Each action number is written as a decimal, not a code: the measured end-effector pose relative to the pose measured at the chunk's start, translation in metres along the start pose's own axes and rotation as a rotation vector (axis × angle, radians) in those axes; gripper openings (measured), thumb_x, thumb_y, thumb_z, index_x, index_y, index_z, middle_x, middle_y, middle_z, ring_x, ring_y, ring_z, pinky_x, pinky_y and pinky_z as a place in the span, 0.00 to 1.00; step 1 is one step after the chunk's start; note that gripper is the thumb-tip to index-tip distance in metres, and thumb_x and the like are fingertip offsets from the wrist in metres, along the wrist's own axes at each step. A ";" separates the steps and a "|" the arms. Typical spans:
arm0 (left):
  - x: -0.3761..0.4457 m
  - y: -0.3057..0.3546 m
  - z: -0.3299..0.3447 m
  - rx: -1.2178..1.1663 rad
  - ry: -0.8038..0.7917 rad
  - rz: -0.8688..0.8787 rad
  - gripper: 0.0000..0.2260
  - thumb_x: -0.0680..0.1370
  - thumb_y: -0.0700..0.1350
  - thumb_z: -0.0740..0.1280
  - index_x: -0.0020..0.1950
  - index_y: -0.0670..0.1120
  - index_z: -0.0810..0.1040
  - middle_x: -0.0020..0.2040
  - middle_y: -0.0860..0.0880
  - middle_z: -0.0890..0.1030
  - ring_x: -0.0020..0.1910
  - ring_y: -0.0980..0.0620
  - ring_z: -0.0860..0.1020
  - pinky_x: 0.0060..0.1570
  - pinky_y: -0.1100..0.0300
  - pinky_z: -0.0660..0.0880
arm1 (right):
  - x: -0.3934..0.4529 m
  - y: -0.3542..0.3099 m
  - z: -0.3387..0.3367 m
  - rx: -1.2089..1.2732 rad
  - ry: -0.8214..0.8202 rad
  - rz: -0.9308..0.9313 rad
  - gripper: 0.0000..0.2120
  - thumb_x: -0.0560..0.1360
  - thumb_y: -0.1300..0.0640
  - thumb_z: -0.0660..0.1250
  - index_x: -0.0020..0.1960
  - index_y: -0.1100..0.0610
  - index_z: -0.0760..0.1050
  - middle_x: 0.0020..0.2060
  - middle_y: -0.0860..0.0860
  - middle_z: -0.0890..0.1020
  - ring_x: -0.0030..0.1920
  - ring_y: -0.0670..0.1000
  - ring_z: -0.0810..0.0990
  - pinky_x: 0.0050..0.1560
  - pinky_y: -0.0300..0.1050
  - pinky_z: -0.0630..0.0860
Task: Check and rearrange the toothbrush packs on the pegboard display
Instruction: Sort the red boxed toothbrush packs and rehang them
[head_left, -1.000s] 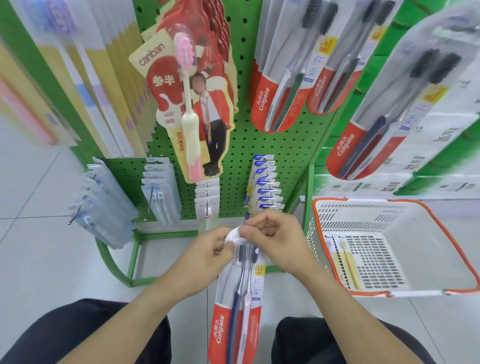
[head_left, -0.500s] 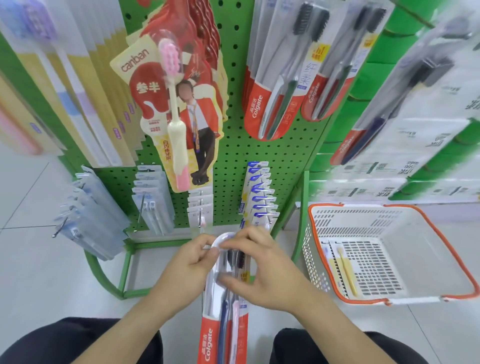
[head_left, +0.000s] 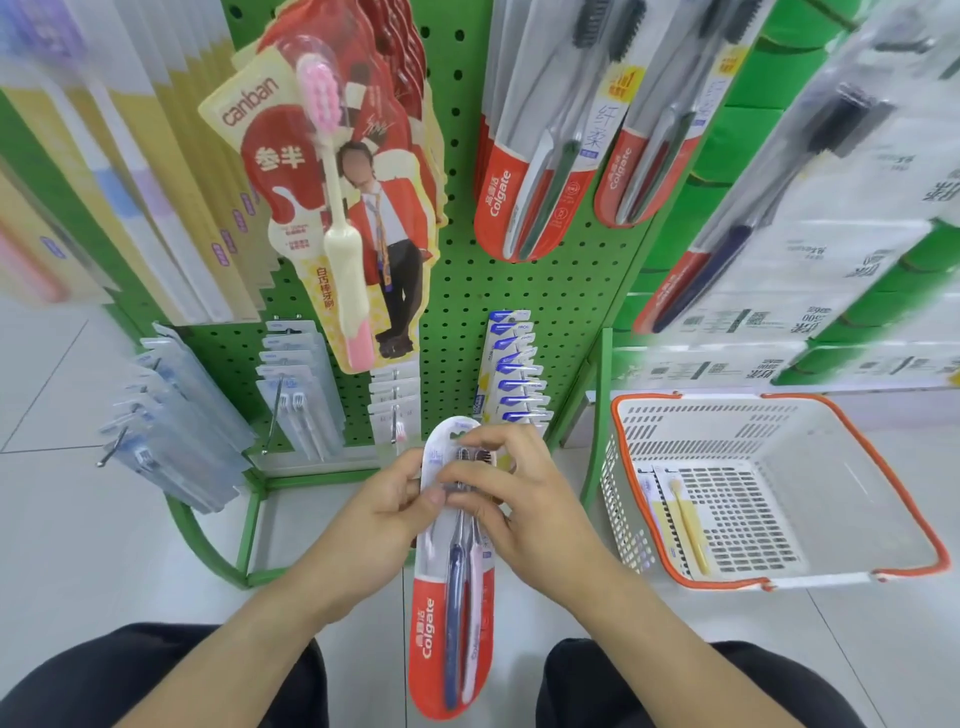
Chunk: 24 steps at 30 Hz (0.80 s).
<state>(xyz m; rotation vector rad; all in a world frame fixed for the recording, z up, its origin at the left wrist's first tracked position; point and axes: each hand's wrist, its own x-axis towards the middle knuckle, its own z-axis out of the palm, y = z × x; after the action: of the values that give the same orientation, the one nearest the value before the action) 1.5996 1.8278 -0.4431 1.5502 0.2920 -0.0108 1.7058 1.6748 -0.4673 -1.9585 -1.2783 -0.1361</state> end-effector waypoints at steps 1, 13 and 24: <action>0.000 0.000 0.000 -0.015 0.009 -0.008 0.15 0.85 0.37 0.58 0.69 0.50 0.73 0.57 0.45 0.85 0.59 0.46 0.82 0.61 0.50 0.77 | 0.000 0.000 0.001 0.006 0.000 0.004 0.08 0.81 0.54 0.67 0.57 0.51 0.83 0.59 0.52 0.75 0.61 0.53 0.72 0.60 0.45 0.72; 0.001 0.000 0.004 -0.092 0.065 -0.053 0.16 0.84 0.35 0.59 0.69 0.49 0.73 0.50 0.44 0.87 0.50 0.47 0.85 0.46 0.60 0.80 | -0.002 -0.003 0.012 0.080 0.186 0.111 0.16 0.74 0.61 0.74 0.61 0.58 0.83 0.65 0.52 0.81 0.54 0.50 0.84 0.64 0.43 0.76; 0.002 0.001 0.010 -0.295 0.146 -0.051 0.15 0.83 0.34 0.60 0.65 0.48 0.77 0.48 0.41 0.86 0.44 0.47 0.85 0.40 0.57 0.81 | 0.002 0.001 0.009 0.041 0.381 -0.025 0.06 0.76 0.59 0.72 0.47 0.60 0.86 0.51 0.54 0.85 0.49 0.50 0.85 0.50 0.48 0.82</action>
<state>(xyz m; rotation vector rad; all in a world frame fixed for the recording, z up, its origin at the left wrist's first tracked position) 1.6032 1.8181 -0.4426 1.2519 0.4294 0.1022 1.7046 1.6825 -0.4730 -1.7763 -1.0447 -0.4677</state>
